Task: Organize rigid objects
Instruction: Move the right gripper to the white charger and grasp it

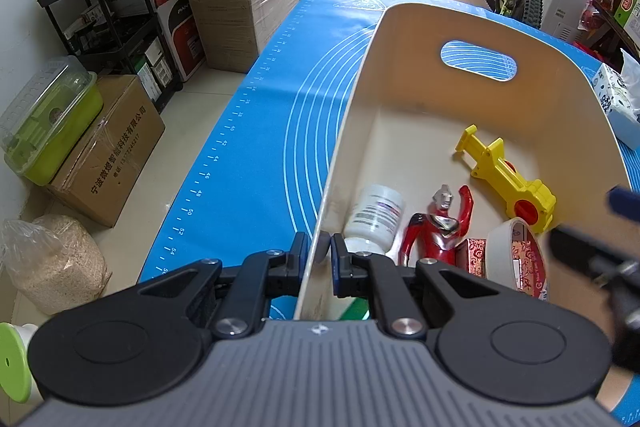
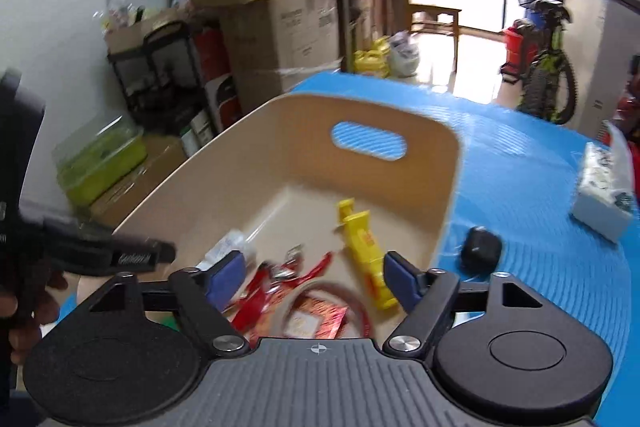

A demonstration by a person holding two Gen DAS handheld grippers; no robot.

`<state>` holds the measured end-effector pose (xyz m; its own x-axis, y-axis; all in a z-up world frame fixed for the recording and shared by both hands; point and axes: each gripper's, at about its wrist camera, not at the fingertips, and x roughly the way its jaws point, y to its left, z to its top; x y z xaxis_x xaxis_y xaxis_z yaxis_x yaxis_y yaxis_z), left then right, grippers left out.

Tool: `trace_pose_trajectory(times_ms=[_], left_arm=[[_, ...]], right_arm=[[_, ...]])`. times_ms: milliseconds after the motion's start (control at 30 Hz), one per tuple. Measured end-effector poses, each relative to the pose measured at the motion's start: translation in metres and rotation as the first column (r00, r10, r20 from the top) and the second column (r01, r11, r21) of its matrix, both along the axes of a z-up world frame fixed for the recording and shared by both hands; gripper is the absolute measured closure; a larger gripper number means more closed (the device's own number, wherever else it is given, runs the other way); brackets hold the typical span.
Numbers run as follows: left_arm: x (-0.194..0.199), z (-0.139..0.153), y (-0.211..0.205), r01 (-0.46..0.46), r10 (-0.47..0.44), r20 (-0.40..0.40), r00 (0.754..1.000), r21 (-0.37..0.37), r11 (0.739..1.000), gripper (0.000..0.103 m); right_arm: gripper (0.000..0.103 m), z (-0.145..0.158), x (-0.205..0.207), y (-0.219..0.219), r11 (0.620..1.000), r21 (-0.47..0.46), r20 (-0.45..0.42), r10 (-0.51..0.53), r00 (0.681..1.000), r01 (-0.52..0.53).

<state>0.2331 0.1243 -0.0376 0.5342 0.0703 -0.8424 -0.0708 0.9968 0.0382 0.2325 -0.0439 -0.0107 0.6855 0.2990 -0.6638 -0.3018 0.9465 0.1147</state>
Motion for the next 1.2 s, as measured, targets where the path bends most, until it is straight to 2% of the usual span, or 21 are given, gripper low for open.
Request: trace_pose_trajectory(times_ms=[33,100,300,433,567,833,1067,1200], left_arm=[[0.0,0.0,0.0,0.0,0.0,0.0,1.0,0.0,1.0,0.089],[0.0,0.0,0.0,0.0,0.0,0.0,1.0,0.001,1.0,0.089],[0.0,0.0,0.0,0.0,0.0,0.0,1.0,0.0,1.0,0.089],[0.0,0.0,0.0,0.0,0.0,0.0,1.0,0.0,1.0,0.089],[0.0,0.0,0.0,0.0,0.0,0.0,1.0,0.001,1.0,0.089],[0.0,0.0,0.0,0.0,0.0,0.0,1.0,-0.001,1.0,0.089],[-0.001,0.001,0.002,-0.001,0.001,0.0,1.0,-0.002,1.0,0.089],[-0.001,0.001,0.001,-0.001,0.001,0.0,1.0,-0.002,1.0,0.089]], right_arm=[[0.019,0.003,0.0,-0.005,1.0,0.003,0.012,-0.012,1.0,0.012],[0.011,0.009,0.0,-0.017,0.999,0.014,0.037,-0.033,0.999,0.032],[0.01,0.019,0.002,-0.063,0.987,0.045,0.075,-0.155,0.985,0.152],[0.01,0.012,0.005,-0.089,0.974,0.036,0.086,-0.228,0.97,0.226],[0.01,-0.005,0.013,-0.104,0.964,0.018,0.044,-0.265,0.963,0.264],[0.01,-0.043,0.023,-0.099,0.975,-0.091,-0.047,-0.206,0.978,0.201],[0.01,-0.07,0.026,-0.096,0.982,-0.116,-0.117,-0.161,0.98,0.148],[0.013,-0.082,0.026,-0.089,0.984,-0.158,-0.127,-0.103,0.986,0.083]])
